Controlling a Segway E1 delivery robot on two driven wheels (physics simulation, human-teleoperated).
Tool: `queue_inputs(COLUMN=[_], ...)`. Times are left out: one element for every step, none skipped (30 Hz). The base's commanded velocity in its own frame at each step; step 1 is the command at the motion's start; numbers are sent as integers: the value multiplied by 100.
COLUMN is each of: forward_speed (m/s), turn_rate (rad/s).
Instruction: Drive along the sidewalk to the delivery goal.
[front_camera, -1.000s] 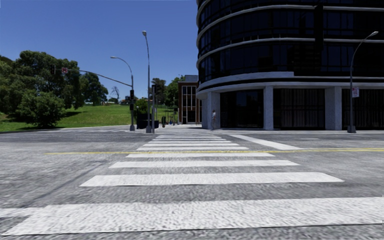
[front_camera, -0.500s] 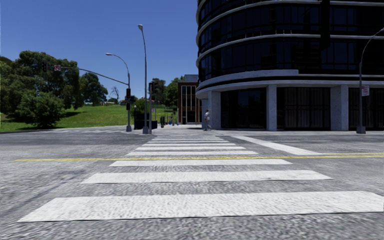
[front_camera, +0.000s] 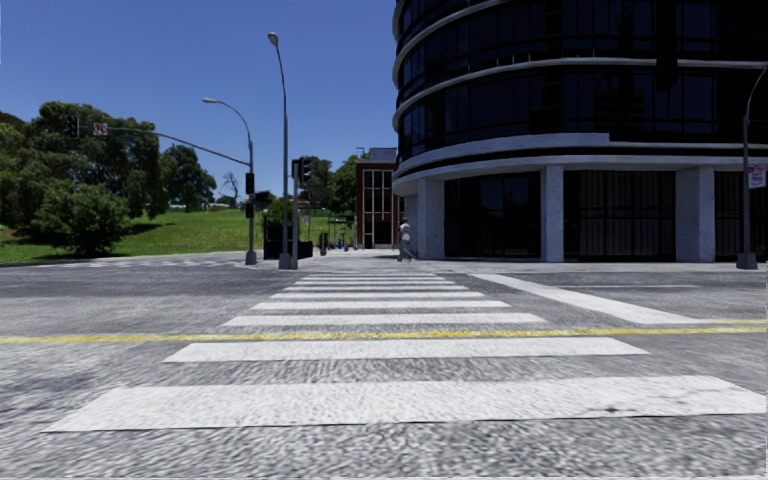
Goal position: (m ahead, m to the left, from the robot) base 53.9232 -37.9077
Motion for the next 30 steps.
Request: queue_inputs(forward_speed=[177,177,177,177,177,177,177,177,177,177,177,177,177,177,177,176,176,176,176,176,176,176,176,176,176,176,176,176,176,176], turn_rate=[0,0,0,0,0,0,0,0,0,0,0,0,0,0,0,0,0,0,0,0,0,0,0,0,0,0,0,0,0,0])
